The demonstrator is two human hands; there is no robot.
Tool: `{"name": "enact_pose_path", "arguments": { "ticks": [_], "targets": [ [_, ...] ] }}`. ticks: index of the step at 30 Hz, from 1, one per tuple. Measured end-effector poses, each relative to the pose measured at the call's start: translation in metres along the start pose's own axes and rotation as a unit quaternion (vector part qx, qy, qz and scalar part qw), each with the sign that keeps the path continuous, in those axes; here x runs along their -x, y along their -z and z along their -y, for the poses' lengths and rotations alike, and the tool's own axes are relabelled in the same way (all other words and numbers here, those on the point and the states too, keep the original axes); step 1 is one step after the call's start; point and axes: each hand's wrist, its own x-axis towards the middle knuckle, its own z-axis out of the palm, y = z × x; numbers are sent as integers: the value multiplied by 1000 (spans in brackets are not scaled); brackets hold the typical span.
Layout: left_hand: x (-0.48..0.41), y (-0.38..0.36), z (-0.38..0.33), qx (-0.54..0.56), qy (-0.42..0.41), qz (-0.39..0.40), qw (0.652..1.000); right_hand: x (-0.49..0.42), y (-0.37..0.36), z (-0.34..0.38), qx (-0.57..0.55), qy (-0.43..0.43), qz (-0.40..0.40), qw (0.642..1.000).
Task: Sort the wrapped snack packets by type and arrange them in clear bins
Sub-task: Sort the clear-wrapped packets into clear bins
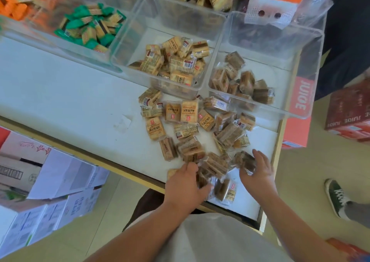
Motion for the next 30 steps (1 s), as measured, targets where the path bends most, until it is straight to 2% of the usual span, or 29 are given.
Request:
{"name": "enact_pose_path", "arguments": {
  "ticks": [2, 5, 9, 11, 15, 18, 21, 23, 26, 28, 30],
  "targets": [
    [-8, 1, -3, 43, 19, -39, 998, -10, 3, -2, 24, 12, 35, 999],
    [-19, 6, -5, 33, -15, -82, 996, -15, 10, 0, 73, 28, 39, 996],
    [-38, 2, -27, -82, -42, -46, 995, -2, 26, 15, 18, 39, -19, 999],
    [-45, -3, -35, -85, -42, -16, 995, 4, 34, 28, -24, 36, -19, 999],
    [-46, 3, -37, 104, -3, -2, 995, 1, 46, 48, -109, 5, 10, 994],
    [-45, 36, -39, 328, 19, -36, 944, -10, 53, 63, -170, 1, 45, 984],
    [-46, 87, -42, 454, 43, -38, 889, -20, 60, 88, -204, 31, 66, 976],
    [-51, 118, -46, 486, 34, -21, 873, -26, 66, 110, -227, 54, 71, 970],
    [-64, 144, -54, 458, -8, -29, 888, -35, 74, 141, -234, 86, 84, 965],
    [-75, 148, -62, 458, -33, -32, 888, -40, 82, 161, -289, 63, 129, 947],
    [-86, 149, -70, 487, -30, -51, 871, -46, 91, 176, -313, 58, 189, 929]
  ]
}}
